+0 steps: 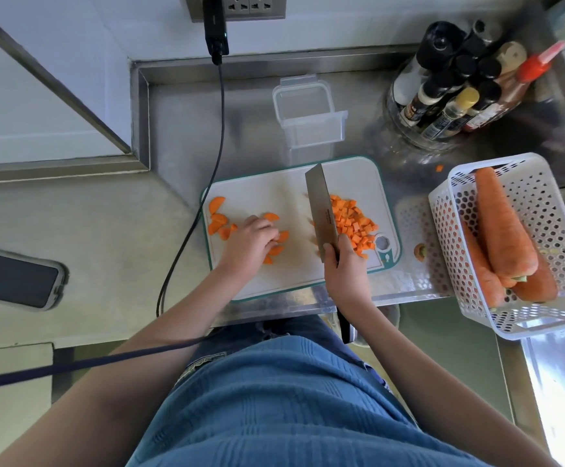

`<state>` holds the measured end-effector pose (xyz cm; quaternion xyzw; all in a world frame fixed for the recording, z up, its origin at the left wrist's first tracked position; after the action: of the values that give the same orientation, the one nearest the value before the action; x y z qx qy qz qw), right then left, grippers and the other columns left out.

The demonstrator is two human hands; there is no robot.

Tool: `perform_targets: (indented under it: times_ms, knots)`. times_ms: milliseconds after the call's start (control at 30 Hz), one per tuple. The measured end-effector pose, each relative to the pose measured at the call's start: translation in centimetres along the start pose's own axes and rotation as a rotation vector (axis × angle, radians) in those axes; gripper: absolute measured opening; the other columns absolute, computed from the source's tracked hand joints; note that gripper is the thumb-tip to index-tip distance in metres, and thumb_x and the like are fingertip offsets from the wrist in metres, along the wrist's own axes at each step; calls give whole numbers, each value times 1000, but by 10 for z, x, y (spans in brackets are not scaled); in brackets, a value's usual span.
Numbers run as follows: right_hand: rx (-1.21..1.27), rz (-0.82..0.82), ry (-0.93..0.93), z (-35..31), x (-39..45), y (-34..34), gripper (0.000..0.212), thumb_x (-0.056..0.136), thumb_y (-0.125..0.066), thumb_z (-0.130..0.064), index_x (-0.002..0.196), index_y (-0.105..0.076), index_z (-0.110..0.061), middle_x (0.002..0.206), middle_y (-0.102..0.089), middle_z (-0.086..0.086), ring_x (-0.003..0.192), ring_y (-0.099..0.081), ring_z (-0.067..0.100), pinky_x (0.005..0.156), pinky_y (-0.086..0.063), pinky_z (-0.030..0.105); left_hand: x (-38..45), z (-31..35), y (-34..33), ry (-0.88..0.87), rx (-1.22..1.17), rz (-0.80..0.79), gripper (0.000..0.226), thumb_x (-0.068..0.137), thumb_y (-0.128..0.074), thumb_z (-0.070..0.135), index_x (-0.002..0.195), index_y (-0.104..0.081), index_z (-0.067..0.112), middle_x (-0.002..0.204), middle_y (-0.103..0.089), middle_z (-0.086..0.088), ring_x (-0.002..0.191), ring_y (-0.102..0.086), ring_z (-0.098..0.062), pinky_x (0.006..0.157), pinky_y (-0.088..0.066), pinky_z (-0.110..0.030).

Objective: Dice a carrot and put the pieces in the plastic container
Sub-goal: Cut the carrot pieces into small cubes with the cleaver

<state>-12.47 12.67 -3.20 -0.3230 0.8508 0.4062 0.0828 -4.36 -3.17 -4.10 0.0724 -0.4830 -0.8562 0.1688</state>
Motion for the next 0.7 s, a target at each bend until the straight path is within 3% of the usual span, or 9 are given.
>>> perform_targets:
  times_ms: [67, 167, 333, 467, 567, 700]
  knots:
    - [-1, 2, 5, 0, 2, 0, 15, 102, -38, -21, 90, -39, -13, 69, -55, 13, 57, -47, 27, 51, -34, 34, 0, 1, -1, -8, 19, -16, 15, 65, -78, -3, 66, -64, 5, 75, -66, -6, 77, -60, -30, 50, -52, -36]
    - [-10, -2, 8, 1, 3, -1, 15, 102, -38, -21, 89, -38, -13, 66, -53, 11, 56, -45, 26, 50, -33, 34, -1, 1, -2, -44, 29, -47, 14, 65, -79, 0, 70, -67, 5, 79, -68, -6, 82, -63, -31, 57, -55, -39]
    - [-8, 1, 0, 1, 1, -2, 15, 101, -38, -23, 94, -42, -10, 70, -56, 13, 61, -51, 32, 52, -40, 38, -3, -1, -1, 16, -23, -46, 14, 71, -76, 2, 76, -63, 3, 82, -69, -10, 84, -63, -32, 63, -53, -38]
    - [-21, -3, -9, 2, 0, -4, 18, 101, -39, -23, 95, -44, -7, 70, -56, 13, 64, -53, 34, 53, -40, 37, 5, -7, -7, 120, -70, -73, 26, 80, -70, 10, 104, -62, 4, 102, -65, -10, 102, -55, -28, 77, -46, -37]
    - [-25, -7, -15, 2, 0, -5, 18, 101, -38, -23, 96, -44, -7, 69, -54, 10, 63, -53, 31, 52, -37, 34, 9, -6, -10, 83, -6, -119, 26, 84, -67, 11, 109, -64, 5, 112, -62, -12, 107, -51, -30, 85, -45, -39]
    - [-15, -6, -14, 1, 0, -4, 18, 101, -39, -23, 95, -44, -7, 69, -55, 10, 61, -51, 30, 51, -36, 33, 7, 6, -12, -92, 146, -155, 25, 70, -77, 3, 92, -67, 0, 93, -65, -17, 90, -60, -37, 69, -55, -44]
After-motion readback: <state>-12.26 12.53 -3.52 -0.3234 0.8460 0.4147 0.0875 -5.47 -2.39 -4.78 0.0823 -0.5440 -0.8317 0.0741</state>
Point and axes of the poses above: each hand's wrist, its own x-axis towards the middle knuckle, its own y-axis out of the back of the hand, z = x × y, the point moved 7 cm from there along x, towards the middle knuckle
